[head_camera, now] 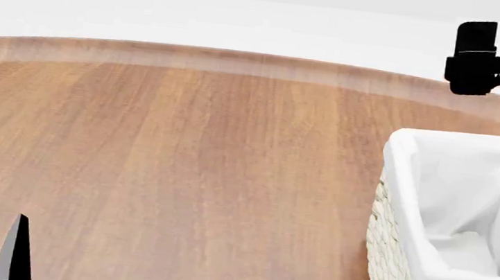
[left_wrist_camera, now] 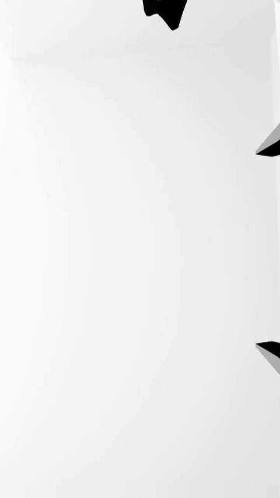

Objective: Pick up the cream cheese box, and put it in the basket.

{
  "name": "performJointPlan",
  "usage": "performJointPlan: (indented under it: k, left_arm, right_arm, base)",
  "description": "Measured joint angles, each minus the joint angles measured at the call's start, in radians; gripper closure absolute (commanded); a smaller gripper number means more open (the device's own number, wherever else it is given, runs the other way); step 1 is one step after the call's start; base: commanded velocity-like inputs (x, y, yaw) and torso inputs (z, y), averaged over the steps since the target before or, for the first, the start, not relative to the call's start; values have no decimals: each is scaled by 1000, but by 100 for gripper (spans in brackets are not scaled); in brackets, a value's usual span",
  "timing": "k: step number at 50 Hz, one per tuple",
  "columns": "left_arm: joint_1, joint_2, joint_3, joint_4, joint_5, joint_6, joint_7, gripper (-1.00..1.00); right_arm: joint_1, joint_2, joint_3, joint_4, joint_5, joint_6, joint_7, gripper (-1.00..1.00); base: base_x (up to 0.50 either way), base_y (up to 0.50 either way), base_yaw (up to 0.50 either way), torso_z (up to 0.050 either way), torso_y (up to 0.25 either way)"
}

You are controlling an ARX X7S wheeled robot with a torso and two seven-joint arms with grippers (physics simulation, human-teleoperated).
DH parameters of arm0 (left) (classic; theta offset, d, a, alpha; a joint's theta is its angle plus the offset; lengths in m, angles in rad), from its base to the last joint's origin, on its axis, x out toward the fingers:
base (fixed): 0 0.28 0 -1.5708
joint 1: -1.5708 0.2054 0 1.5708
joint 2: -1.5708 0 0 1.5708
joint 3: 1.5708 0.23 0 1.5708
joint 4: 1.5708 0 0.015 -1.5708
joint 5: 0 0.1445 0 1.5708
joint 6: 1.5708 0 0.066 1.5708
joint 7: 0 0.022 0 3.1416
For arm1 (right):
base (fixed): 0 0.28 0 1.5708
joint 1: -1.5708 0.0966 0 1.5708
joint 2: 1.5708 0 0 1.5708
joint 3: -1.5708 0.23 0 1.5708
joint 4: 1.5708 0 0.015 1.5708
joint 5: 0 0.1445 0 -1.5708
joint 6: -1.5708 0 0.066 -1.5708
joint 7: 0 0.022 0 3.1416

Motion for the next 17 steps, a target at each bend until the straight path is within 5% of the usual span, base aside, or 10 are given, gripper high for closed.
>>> performJointPlan:
  k: [17]
  left_arm:
    - [2,0,2,-12,11,5,-10,-100]
  right_arm:
    - [-588,78,311,-871,122,-237,447,-100]
  base:
    - [0,0,0,0,0]
